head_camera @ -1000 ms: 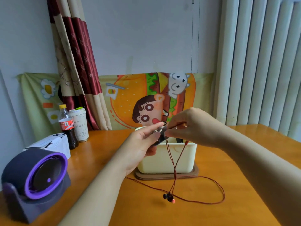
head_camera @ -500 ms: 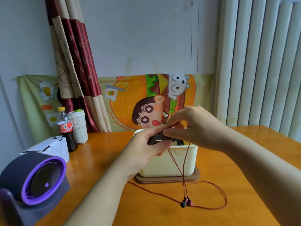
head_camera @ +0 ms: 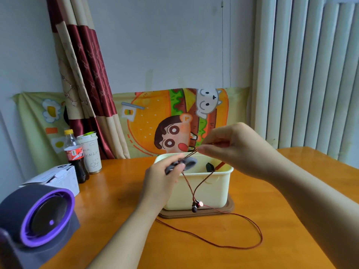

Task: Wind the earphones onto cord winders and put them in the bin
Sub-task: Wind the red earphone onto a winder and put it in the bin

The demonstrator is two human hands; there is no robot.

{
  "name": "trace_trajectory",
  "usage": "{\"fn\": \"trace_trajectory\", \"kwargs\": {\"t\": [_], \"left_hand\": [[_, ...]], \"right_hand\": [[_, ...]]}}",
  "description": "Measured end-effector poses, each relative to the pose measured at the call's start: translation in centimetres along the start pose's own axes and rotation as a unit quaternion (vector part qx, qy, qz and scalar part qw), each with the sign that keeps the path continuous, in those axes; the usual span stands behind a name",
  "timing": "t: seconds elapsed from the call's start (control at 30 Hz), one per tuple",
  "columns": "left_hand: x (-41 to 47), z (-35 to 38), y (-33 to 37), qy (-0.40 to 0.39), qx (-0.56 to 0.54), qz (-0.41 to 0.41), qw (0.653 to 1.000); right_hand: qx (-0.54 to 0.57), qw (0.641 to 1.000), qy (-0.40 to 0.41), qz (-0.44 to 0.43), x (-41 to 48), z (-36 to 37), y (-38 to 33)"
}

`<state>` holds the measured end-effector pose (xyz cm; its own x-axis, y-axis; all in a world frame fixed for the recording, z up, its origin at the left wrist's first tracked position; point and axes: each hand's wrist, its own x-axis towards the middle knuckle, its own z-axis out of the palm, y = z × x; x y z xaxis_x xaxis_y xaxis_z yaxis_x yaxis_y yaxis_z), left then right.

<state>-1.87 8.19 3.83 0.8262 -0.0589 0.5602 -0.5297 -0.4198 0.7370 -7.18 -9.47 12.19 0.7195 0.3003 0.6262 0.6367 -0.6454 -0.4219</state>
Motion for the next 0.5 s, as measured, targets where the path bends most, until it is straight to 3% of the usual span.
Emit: {"fn": "trace_trajectory", "kwargs": {"t": [0.13,0.23,0.37,0.5], "left_hand": [[0.4,-1.3,0.0,0.15,-0.12,-0.063,0.979],[0.4,-2.0,0.4,0.199,-0.137,-0.058,0.969],[0.0,-1.6,0.7,0.228,-0.151,-0.032,0.961],[0.1,-1.4,0.7,0.226,-0.196,-0.043,0.953]], "right_hand": [[0.019,0.985,-0.121,0.126,-1.1,-0.3,1.7],[0.071,0.949,-0.204,0.228,-2.0,0.2,3.5],[0.273,0.89,-0.207,0.301,-3.1,2.1,4.8],[0.446,0.83,-0.176,0.286,-3.8,4.2,4.6]]}}
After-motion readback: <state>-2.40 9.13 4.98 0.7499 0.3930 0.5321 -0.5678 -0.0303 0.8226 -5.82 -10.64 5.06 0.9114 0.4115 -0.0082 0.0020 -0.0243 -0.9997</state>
